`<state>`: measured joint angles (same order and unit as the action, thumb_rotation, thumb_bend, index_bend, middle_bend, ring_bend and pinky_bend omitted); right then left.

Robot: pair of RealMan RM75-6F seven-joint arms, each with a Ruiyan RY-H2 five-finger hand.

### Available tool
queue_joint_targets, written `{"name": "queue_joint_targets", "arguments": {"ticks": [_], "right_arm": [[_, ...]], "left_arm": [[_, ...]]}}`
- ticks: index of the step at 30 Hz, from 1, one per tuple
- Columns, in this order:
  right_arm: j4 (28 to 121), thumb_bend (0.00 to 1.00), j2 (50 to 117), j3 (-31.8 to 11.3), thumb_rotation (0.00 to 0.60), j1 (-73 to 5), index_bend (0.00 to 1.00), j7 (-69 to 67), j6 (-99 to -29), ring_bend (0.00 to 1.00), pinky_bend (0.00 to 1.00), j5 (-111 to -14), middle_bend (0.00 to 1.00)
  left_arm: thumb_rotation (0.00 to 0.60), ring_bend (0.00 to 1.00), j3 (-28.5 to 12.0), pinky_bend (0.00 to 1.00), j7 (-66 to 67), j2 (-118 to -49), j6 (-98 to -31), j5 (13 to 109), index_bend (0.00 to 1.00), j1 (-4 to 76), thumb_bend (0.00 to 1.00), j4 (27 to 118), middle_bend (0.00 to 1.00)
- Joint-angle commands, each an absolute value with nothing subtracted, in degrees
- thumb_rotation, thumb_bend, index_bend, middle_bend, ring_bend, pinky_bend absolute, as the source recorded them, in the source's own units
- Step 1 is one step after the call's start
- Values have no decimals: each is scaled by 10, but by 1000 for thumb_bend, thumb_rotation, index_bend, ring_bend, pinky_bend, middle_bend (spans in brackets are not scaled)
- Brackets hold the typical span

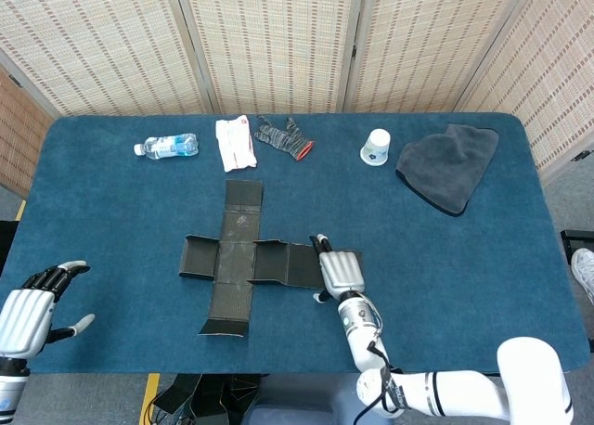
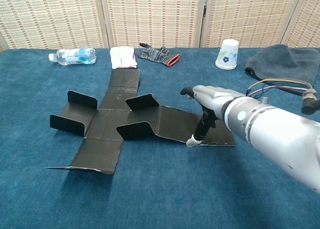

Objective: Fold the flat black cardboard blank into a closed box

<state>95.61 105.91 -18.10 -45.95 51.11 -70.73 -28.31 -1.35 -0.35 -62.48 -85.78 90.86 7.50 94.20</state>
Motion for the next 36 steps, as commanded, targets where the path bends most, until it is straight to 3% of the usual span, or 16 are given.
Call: {"name": "queue_joint_targets", "arguments": {"ticks": [1,36], "right_arm": [[938,0,1073,-188,600,-473,0,518,-702,765,981,-266,46],[852,0,1116,-219,600,-576,18,610,-699,765,987,-148,116]], "left_arm": [[600,246,-14,327,-7,-624,-858,907,240,75,100,940,256],[600,239,-13,327,-40,-628,-851,895,240,73,100,909,254]]}}
